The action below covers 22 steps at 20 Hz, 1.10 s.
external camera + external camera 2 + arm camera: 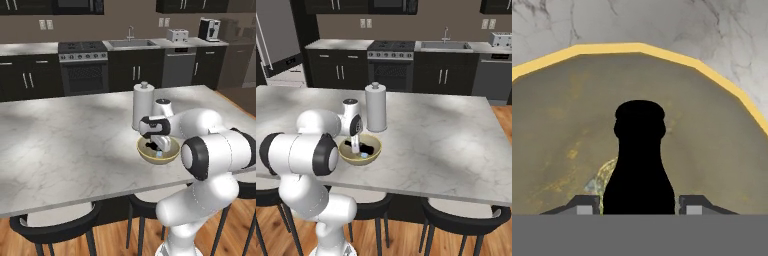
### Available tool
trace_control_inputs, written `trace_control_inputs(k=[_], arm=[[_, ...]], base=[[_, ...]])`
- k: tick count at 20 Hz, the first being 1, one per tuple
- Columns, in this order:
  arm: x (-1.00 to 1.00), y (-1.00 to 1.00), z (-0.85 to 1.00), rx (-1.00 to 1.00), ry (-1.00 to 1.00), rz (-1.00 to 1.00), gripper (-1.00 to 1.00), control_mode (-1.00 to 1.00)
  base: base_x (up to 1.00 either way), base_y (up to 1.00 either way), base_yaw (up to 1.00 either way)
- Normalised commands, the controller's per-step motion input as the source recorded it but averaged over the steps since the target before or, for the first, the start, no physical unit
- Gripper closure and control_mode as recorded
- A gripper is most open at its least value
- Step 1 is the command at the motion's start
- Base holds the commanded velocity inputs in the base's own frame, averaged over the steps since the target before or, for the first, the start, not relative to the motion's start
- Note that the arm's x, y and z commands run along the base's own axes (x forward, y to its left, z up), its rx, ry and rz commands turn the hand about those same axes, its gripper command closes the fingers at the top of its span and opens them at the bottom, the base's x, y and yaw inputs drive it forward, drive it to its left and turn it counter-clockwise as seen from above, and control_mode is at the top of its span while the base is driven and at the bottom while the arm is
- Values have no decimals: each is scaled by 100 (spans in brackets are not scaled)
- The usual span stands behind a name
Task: Open the fridge, grab two sodas, and place both sodas inside the bowl with ice on the dining counter.
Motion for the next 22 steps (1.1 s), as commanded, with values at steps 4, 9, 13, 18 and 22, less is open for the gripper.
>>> trace_control_inputs(k=[4, 9, 13, 18, 22], arm=[[-22, -1, 0, 0, -5, 1, -100, -100], [-32, 0, 4, 0, -8, 0, -100, -100], [-40, -1, 32, 0, -16, 0, -100, -100], [-67, 0, 62, 0, -24, 0, -100, -100], [-67, 3, 83, 0, -21, -2, -100, -100]], base=[[0, 0, 0], [0, 0, 0], [0, 0, 0], [0, 0, 0], [0, 0, 0]])
